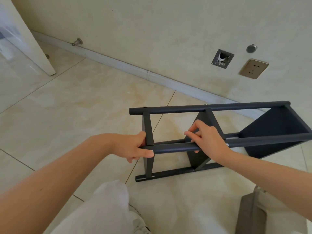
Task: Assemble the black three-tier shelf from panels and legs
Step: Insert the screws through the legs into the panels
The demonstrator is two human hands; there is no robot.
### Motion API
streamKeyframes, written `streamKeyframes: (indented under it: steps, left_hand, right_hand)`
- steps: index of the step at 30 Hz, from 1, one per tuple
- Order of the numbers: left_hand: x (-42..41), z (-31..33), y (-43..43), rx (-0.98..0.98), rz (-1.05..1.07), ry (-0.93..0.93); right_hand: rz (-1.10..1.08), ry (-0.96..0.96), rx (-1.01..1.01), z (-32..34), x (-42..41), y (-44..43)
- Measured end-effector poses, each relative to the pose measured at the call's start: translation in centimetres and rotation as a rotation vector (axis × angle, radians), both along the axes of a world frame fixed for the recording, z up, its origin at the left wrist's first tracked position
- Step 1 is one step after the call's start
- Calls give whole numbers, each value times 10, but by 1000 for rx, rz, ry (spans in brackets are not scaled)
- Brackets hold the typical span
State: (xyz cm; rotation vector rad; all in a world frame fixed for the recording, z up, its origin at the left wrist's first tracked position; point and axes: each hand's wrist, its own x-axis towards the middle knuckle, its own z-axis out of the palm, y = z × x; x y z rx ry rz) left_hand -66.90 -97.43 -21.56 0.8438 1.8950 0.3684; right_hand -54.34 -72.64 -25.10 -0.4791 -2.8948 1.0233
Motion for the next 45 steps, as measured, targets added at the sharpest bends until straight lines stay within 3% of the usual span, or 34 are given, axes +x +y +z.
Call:
streamKeyframes:
  steps: [6, 14, 19, 21, 24, 31, 35, 45]
  left_hand:
    - [11, -7, -8, 60, 1, 56]
    - [16, -21, -15, 68, -31, 106]
    - [12, -25, -17, 121, 14, 108]
    - [12, -27, -16, 133, 12, 133]
    - [12, -28, -15, 153, 50, 163]
    - [18, -34, -19, 183, 147, 366]
    - [26, -46, -26, 389, 181, 590]
    - [35, -78, -30, 732, 284, 677]
  right_hand:
    - [210, -83, 227, 9, -12, -2]
    - [239, 188, 31, 11, -71, -15]
    - [352, 366, 141, -5, -95, -26]
    - [455, 378, 247, -10, -101, -28]
    - [533, 331, 226, -14, -113, -32]
    - [447, 354, 155, -17, -125, -41]
    - [460, 354, 134, -14, -122, -40]
    - [411, 406, 55, -15, -105, -52]
